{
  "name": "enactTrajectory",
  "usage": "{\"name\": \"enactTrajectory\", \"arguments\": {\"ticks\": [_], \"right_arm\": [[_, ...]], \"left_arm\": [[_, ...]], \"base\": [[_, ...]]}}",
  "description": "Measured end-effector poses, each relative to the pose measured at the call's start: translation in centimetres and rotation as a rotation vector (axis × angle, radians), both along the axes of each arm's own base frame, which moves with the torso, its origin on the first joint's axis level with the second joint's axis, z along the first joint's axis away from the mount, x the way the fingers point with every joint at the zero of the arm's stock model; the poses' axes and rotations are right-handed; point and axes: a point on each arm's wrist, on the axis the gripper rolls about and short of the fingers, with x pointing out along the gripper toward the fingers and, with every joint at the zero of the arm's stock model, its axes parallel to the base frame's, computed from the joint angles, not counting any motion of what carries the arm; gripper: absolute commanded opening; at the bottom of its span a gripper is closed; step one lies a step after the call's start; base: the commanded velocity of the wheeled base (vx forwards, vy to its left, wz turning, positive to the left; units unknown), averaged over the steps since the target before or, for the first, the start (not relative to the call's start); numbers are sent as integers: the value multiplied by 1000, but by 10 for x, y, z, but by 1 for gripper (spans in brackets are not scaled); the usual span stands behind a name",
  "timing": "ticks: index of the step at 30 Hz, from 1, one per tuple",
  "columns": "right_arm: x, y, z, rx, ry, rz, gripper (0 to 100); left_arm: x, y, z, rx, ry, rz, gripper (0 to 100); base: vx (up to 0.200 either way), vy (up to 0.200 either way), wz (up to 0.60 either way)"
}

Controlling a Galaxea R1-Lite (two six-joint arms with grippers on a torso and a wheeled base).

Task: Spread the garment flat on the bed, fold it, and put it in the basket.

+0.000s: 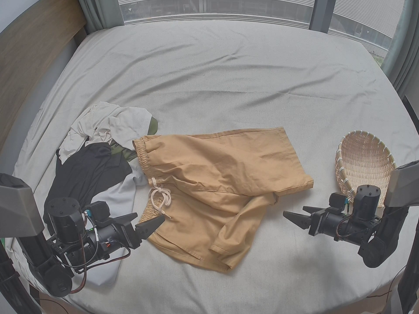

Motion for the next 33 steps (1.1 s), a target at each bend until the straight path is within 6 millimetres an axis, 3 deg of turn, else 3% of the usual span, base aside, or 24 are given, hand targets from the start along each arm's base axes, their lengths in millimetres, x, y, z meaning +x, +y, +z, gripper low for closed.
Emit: {"name": "enactTrajectory", "arguments": {"ticks": [15, 16, 26, 33], "right_arm": [[42, 19, -24, -4, -56, 30, 100], [44, 20, -25, -4, -57, 32, 0], [68, 32, -31, 6, -114, 21, 0], [67, 38, -33, 7, -111, 28, 0]], "left_arm": [[1, 0, 4, -11, -14, 1, 100], [0, 0, 4, -11, -14, 1, 100], [0, 0, 5, -13, -17, 0, 100], [0, 0, 5, -14, -17, 0, 100]], "base": [[0, 0, 0], [0, 0, 0], [0, 0, 0], [0, 0, 0]]}}
